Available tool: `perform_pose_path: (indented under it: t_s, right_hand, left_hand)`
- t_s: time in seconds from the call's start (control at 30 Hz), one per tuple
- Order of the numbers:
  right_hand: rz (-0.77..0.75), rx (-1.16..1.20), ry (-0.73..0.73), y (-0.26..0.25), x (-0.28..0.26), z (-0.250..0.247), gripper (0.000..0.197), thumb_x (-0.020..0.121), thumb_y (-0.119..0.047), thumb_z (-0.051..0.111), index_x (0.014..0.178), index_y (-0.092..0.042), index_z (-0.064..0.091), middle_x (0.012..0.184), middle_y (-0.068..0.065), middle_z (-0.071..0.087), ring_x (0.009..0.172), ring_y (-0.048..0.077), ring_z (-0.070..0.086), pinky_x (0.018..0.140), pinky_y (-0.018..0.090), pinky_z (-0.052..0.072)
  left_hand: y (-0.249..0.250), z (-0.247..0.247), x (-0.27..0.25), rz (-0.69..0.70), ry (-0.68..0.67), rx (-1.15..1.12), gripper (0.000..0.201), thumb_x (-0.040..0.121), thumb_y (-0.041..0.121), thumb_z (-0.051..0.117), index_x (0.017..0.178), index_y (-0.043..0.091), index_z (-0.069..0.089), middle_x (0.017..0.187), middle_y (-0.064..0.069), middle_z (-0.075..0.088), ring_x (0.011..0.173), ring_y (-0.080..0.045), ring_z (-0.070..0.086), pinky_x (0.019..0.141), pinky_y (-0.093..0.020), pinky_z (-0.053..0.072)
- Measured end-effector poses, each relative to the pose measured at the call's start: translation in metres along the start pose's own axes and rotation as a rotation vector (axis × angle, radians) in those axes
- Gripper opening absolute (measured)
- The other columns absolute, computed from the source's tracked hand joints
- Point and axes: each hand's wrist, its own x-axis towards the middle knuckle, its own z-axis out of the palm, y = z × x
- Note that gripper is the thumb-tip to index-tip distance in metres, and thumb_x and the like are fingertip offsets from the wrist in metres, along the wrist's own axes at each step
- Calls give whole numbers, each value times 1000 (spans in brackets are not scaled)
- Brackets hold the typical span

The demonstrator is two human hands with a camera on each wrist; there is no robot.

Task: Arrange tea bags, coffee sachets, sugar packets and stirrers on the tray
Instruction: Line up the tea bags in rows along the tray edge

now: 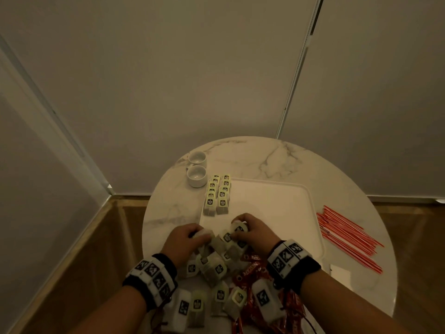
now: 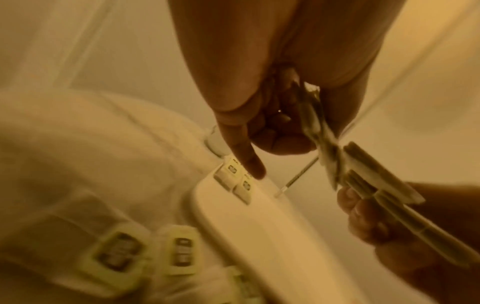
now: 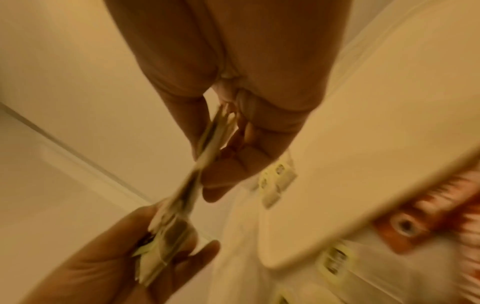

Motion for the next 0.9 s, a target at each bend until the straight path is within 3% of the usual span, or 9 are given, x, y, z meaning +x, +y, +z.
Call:
perform_pose_path:
  t_s: [0.1,0.2,0.33,0.4,0.53,0.63,0.7,0.8,0.9]
  right_hand:
    - [-31,208,-51,-20,1,1,33,80,5,68,103,-16,58,93,14,69,88,34,67,77,52,57]
    - [-92,230,-89,-39,3,2,37,79,9,67,107,-14,59,86,6,71,82,23,69,72,39,57]
    - [-183,35,-18,-48,9,6,38,76,3,72,107,-16,62,96,11,72,88,21,69,81,37,58]
    - [-205,-43,5,-45,14,7,39,76,-2,74,110,-17,63,102,9,71,93,21,68,81,35,58]
    - [-190,-130,11,-38,21,12,42,79,-7,71,117,-20,63,105,0,67,88,13,63,69,18,51]
    - [-177,-208,92,-27,25,17,44,79,-12,71,119,-24,60,103,-2,59,89,13,58,79,24,52]
    - [-164,-199,149,-17,28,18,45,78,-21,75,119,-24,56,99,0,57,83,15,56,74,26,50]
    - [-60,-13,137,-5,29,20,31,80,-26,75,103,-17,58,86,6,61,67,15,57,54,24,46]
    - [26,24,44,5,32,22,15,83,-20,71,87,-10,61,74,5,62,61,16,57,47,26,43]
  left_hand:
    - [23,3,5,-154,-48,-351,10,86,11,65,83,1,64,74,-15,64,60,-17,63,55,-26,53]
    - [42,9,6,-255,-130,-606,9,91,7,57,91,-2,60,77,-18,63,59,-22,65,52,-30,54]
    - [47,10,9,-338,-312,-919,36,95,24,44,123,7,57,109,-23,63,86,-34,64,74,-46,54]
    - [48,9,7,-354,-392,-1042,40,94,31,44,128,12,57,120,-23,60,96,-37,63,77,-49,54]
    - [41,15,6,-308,-368,-966,38,90,14,52,128,14,54,119,-21,64,98,-37,65,77,-48,57]
    - [30,23,10,-333,-269,-923,40,91,2,50,130,9,51,114,-20,66,94,-34,67,68,-41,57]
    - [24,24,12,-349,-198,-911,36,91,-1,49,127,7,53,108,-18,69,90,-30,69,65,-38,57]
    - [18,22,15,-338,-124,-893,34,91,-4,50,123,5,55,103,-19,70,86,-31,70,67,-39,58]
    - [14,18,18,-351,-89,-881,34,90,-6,50,123,4,53,110,-25,65,90,-37,67,68,-43,58]
